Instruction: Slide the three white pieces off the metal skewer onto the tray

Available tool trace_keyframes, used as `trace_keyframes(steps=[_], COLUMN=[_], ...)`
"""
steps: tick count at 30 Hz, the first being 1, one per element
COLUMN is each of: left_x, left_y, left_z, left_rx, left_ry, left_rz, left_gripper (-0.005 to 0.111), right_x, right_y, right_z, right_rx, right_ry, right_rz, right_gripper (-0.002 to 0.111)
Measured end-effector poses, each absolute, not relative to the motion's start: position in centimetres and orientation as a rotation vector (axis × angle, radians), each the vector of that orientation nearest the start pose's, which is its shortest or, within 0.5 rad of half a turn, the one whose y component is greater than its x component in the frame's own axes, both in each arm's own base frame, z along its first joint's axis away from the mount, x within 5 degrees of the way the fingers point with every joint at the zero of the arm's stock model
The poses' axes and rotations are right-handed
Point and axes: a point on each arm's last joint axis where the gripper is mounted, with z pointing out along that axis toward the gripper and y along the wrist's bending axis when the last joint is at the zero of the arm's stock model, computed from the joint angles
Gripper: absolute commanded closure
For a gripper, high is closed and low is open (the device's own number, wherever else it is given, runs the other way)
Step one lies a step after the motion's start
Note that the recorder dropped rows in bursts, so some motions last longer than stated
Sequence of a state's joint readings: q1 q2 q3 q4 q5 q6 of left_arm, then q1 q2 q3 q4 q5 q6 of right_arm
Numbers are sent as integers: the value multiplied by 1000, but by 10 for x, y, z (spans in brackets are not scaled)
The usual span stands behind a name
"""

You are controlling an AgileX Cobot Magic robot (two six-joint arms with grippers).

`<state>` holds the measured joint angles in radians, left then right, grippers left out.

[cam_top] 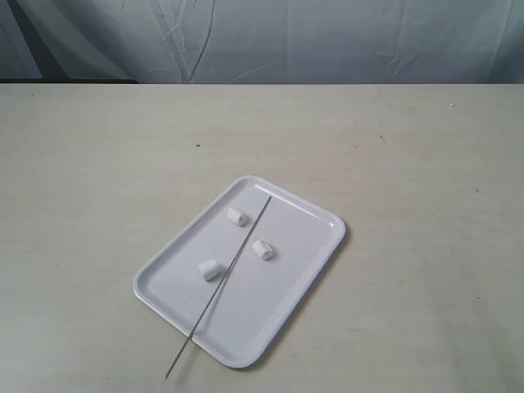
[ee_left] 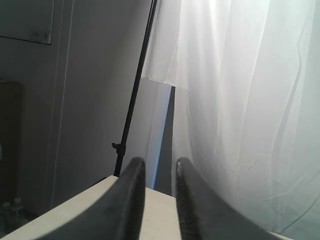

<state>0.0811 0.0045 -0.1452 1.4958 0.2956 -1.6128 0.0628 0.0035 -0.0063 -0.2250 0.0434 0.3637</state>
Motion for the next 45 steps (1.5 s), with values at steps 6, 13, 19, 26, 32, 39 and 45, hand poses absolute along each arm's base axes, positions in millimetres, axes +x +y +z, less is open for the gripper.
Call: trace_keyframes(steps=[6, 13, 19, 26, 32, 39, 45], left_x=[40, 40, 42, 48, 54, 54, 53], left_y=[30, 30, 25, 15, 9, 9, 1], left_z=[259, 259, 259, 248, 226, 221, 197], left_rx=[-384, -384, -332, -210, -107, -283, -28], left_ry=[1322, 1322, 1327, 1380, 1466, 1501, 1778], left_rz=[170, 171, 129, 91, 41, -154, -12], left_gripper=[84, 84, 84, 84, 84, 106, 106], right_x=[56, 56, 55, 55, 54, 54, 54], right_y=[2, -2, -3, -3, 0, 2, 2], right_z=[200, 192, 187, 187, 186, 185, 185], right_rx=[125, 27, -41, -150, -106, -88, -104], right_ry=[1629, 1727, 1782, 1780, 1790, 1795, 1794], right_rz=[191, 32, -46, -129, -52, -2, -9], right_gripper=[66, 66, 66, 66, 66, 66, 66])
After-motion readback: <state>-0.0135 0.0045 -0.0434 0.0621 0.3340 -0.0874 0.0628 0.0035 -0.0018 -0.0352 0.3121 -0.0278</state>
